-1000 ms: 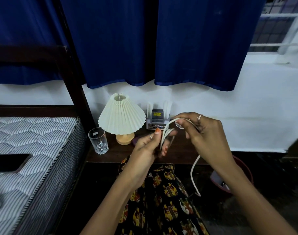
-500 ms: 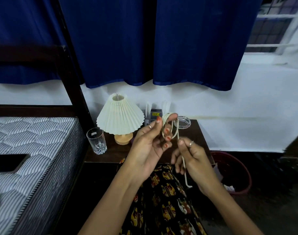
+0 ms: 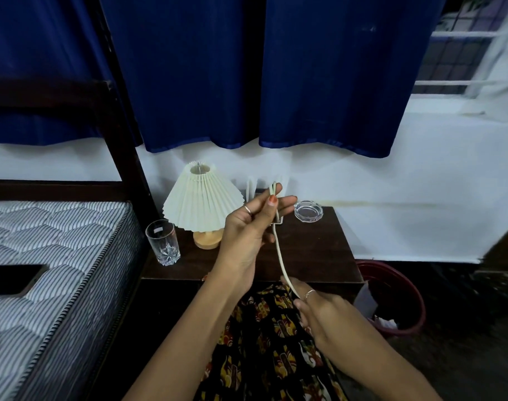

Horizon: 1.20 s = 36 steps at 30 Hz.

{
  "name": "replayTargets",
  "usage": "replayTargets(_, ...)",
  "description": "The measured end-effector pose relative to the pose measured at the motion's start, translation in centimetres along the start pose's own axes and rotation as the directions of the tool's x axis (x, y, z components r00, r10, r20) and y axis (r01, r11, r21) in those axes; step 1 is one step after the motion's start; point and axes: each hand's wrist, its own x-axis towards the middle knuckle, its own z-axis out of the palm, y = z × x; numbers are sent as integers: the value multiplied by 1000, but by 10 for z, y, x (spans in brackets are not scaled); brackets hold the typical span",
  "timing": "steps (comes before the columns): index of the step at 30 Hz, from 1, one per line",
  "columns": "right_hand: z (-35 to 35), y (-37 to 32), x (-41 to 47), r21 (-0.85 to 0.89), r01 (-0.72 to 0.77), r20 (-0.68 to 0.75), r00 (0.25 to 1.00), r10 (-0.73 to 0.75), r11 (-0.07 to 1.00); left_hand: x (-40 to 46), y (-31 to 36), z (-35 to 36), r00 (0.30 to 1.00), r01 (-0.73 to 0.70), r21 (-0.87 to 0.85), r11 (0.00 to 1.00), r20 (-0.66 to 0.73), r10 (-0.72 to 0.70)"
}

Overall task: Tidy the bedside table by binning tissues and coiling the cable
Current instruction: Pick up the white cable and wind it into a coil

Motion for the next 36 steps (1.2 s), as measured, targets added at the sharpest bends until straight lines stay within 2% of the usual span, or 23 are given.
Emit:
replayTargets(4,-32,-27,-3,-148,24,-2,1000,-24,989,0,-3,-3,998,-62,145,988,-19,66)
replayTargets(8,-58,-38,5,-161,149,-185,966,-178,976,0,-8,-8,996,-91,205,975,33,86)
replayTargets(11,-73,-38,22,-164,110,-277,949,-153,980,-4,-12,-9,993,-93,234,968,87,74)
replayTargets(14,-84,-35,39,-78,95,-422,899,-119,992,-11,-12,-8,991,-73,242,968,130,42)
replayTargets(17,-89,-33,51,106,92,-500,866,-27,990,-17,-13,-8,987,-36,215,976,161,1)
replayTargets(27,-66,-16,67,477,95,-456,877,153,874,-19,-13,-6,970,-6,77,997,245,-13)
replayTargets(32,-41,-7,57,710,69,-318,919,232,700,-15,-12,-2,970,70,-104,992,239,-43)
replayTargets(36,-19,-1,45,770,0,-216,941,260,638,-10,-5,0,978,87,-232,969,203,-39)
